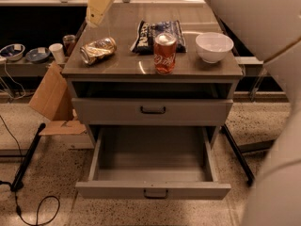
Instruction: Place blue chip bag into middle drawer
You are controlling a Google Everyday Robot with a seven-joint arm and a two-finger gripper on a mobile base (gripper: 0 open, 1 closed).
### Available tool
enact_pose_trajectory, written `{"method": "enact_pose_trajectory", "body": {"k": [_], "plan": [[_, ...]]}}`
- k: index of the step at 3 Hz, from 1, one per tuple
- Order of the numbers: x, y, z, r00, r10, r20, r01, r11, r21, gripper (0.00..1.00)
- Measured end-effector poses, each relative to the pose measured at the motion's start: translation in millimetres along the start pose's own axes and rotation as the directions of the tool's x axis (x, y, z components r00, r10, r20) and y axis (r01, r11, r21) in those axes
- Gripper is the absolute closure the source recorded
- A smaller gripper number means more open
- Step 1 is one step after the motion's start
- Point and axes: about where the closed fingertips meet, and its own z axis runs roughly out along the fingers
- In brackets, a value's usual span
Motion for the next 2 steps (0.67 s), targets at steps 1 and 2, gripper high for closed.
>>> {"method": "enact_pose_trajectory", "body": {"k": [1,2], "plan": [[25.4,-12.5,21.4,0.995,0.022,-0.093,-0.023,0.9996,-0.013,0.00],[51.4,-24.0,40.2,0.982,0.069,-0.176,-0.071,0.9975,-0.004,0.00]]}}
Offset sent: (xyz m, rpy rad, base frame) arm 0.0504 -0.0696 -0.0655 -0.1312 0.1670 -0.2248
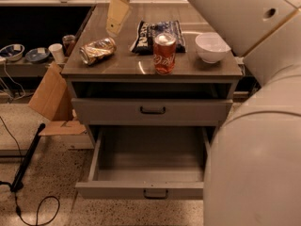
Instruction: Place blue chip bag into middle drawer
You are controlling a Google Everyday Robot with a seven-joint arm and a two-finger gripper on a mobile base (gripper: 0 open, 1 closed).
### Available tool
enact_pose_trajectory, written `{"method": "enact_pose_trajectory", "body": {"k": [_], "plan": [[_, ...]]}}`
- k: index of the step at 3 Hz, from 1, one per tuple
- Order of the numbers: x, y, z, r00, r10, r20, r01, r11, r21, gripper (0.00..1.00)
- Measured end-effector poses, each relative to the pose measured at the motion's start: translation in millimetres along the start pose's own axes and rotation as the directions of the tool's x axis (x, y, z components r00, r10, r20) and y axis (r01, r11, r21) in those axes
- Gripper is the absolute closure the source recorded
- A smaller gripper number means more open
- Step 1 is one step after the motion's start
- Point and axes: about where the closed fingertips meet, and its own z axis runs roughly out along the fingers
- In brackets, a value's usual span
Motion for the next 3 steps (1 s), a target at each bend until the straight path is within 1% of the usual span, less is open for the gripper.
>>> {"method": "enact_pose_trajectory", "body": {"k": [1,2,3], "plan": [[16.8,-7.8,18.5,0.993,0.102,-0.051,-0.101,0.9945,0.027,0.00],[15.8,-6.8,30.0,0.970,0.237,-0.060,-0.234,0.9706,0.057,0.00],[9.6,-8.1,41.1,0.923,0.374,-0.087,-0.365,0.9256,0.100,0.00]]}}
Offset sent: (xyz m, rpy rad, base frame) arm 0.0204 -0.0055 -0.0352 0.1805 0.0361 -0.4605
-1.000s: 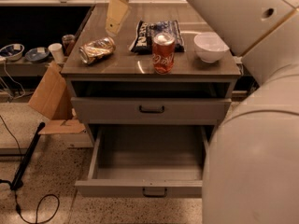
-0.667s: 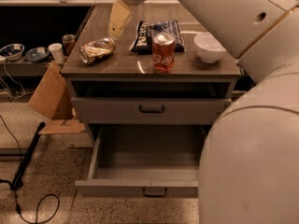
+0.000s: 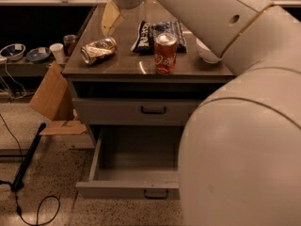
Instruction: Place blue chip bag into middle drawer
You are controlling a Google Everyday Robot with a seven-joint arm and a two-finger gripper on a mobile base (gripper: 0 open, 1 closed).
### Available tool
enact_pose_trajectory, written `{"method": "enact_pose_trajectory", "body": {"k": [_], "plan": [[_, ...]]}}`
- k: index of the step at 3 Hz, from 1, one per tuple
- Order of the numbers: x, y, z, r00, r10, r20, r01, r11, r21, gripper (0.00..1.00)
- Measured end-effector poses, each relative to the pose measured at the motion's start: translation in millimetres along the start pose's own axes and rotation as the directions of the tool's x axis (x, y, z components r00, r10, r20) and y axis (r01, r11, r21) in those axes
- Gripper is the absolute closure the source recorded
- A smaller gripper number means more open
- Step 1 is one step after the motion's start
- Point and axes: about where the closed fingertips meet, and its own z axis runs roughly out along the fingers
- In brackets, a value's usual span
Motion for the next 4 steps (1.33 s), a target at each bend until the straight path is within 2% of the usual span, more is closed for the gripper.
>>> {"method": "enact_pose_trajectory", "body": {"k": [2,4], "plan": [[1.1,2.4,7.0,1.000,0.008,-0.018,-0.008,0.9998,0.016,0.00],[-11.5,-5.7,21.9,0.999,0.003,-0.035,0.001,0.9931,0.117,0.00]]}}
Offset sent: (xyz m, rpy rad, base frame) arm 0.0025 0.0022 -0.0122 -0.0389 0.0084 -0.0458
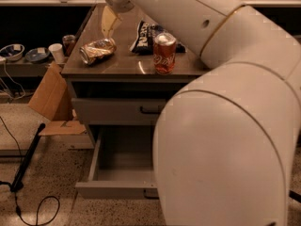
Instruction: Place blue chip bag into middle drawer
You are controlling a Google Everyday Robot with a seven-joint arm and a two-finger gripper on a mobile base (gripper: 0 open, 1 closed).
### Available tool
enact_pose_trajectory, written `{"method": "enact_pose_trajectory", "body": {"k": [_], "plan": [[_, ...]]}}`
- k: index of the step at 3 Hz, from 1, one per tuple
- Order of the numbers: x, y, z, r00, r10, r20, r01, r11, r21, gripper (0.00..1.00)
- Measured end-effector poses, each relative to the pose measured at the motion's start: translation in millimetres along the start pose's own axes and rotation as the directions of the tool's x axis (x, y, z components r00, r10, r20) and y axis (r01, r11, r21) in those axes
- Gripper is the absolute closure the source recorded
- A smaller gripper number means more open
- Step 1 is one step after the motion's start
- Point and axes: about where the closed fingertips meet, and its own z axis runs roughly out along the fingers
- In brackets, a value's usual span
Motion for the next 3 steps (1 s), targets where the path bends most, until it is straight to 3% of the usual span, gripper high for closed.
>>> {"method": "enact_pose_trajectory", "body": {"k": [1,3], "plan": [[-5.4,-3.4,11.9,0.999,-0.021,-0.024,0.021,0.9992,0.033,0.00],[7.2,-10.0,53.7,0.994,-0.072,-0.079,0.070,0.9969,-0.037,0.00]]}}
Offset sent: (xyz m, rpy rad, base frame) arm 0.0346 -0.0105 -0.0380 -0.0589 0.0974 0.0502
